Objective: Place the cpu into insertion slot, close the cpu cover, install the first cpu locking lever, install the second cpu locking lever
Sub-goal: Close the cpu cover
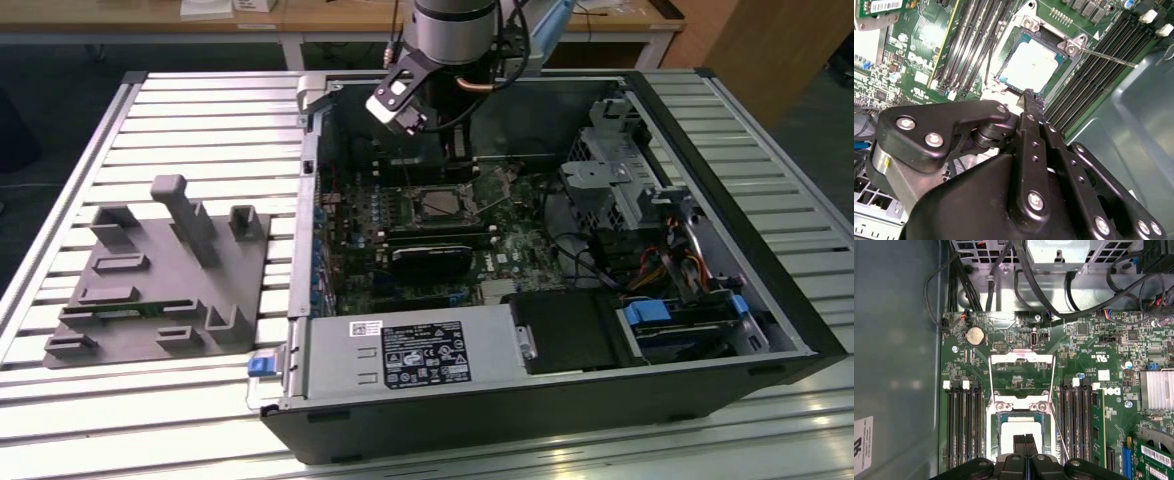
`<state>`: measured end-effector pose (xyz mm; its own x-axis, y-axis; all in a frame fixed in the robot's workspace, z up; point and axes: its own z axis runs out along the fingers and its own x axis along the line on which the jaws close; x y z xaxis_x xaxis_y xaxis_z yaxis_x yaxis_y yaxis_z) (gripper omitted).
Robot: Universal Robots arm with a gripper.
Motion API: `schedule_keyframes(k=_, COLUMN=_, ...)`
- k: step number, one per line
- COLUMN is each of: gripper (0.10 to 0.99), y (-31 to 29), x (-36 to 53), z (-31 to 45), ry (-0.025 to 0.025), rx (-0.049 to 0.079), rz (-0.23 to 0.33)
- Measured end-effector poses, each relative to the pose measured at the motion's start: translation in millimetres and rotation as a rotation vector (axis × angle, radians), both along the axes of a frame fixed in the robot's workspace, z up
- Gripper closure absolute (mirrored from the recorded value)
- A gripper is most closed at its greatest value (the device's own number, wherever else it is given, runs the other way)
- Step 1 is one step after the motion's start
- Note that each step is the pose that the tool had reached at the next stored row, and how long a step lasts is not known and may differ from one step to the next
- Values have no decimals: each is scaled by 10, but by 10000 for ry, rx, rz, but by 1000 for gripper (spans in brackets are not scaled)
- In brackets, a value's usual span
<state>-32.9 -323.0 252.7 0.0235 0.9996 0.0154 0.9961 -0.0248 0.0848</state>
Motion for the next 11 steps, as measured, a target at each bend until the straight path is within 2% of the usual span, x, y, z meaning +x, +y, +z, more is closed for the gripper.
schedule_keyframes(k=11, gripper=980, y=0, x=96, z=0, ry=0, rx=1, rz=0)
